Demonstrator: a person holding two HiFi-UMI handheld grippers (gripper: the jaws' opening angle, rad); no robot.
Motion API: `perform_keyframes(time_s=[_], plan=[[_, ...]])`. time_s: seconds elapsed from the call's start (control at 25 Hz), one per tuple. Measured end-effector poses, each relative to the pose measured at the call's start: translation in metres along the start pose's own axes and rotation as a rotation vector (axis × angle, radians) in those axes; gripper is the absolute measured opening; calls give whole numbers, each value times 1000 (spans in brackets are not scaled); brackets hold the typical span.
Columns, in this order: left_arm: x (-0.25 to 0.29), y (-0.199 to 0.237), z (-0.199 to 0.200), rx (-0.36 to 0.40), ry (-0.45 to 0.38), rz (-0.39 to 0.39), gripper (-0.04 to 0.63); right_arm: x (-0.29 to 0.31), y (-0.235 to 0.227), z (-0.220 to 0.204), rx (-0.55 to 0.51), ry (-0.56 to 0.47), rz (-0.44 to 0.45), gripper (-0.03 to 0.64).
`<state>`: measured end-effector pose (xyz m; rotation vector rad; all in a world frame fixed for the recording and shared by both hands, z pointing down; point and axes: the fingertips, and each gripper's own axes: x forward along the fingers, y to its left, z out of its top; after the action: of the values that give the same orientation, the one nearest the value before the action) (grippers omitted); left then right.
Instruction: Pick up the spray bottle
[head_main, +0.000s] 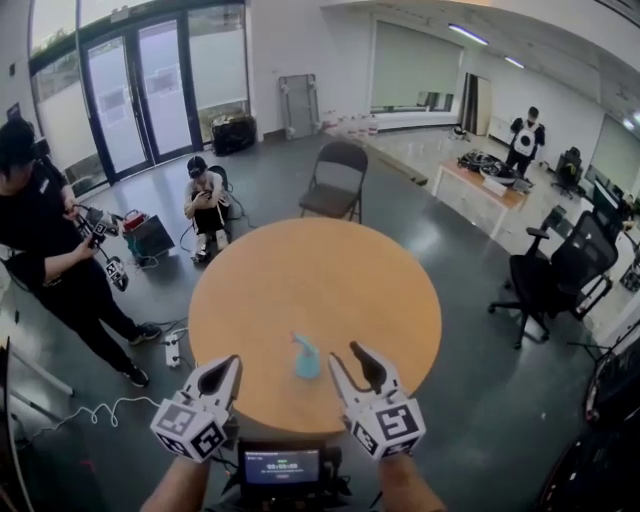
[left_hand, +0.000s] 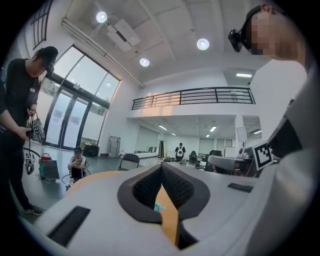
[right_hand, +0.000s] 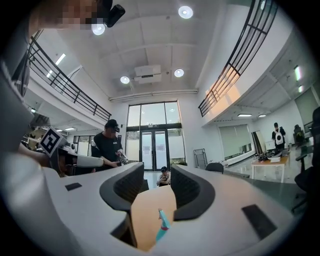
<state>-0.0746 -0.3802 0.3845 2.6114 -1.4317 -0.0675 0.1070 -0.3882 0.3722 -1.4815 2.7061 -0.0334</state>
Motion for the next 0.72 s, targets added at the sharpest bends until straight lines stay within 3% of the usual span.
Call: perform_keyframes(time_s=[0.08,0.16,0.72], plan=[[8,0,-3,-8,8,-16,-2,5,-5,-3,4,0,5,173],[15,1,-6,-23,19,-35,96,9,-10,-6,10,6,-3,173],[69,58,-6,-11,26,-79,102,70,-31,-11,1,63,-58,201]])
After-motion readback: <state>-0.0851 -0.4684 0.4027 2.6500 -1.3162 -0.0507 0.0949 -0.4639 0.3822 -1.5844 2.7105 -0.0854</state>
